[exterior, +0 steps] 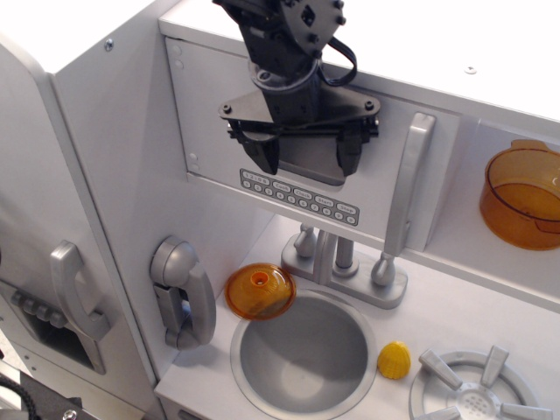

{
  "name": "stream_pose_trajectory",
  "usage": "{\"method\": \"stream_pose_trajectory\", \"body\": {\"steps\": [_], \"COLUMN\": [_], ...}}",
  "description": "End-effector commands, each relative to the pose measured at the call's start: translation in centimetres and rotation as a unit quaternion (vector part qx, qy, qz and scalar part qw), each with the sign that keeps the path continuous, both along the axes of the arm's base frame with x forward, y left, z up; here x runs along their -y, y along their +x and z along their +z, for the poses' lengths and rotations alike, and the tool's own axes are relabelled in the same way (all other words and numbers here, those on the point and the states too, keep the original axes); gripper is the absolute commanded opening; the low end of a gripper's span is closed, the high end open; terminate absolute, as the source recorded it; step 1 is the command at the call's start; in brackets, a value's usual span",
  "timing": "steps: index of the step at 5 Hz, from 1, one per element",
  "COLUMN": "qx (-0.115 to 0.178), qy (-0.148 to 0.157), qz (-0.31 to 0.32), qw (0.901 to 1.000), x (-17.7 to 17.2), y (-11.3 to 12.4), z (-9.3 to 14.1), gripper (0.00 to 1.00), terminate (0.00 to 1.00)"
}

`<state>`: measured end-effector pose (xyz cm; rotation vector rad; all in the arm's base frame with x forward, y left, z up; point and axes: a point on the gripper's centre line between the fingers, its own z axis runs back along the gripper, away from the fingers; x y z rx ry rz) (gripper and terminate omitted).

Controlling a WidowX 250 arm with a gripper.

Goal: Close microwave

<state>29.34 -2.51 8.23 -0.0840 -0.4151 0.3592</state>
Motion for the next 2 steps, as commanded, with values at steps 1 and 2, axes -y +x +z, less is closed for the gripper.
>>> {"method": "stream_pose_trajectory", "body": {"steps": [1, 2], "qx": [-0.018, -0.039], "qy": [-0.015, -0.001], "qz": [-0.05, -0.093], "qw": [0.9985, 0.9949], "x": [-1.2, -2.4], "y": [-4.2, -9.0], "z": [1.6, 1.0], "gripper": [1.0, 1.0], "terminate": [0.0, 1.0]}}
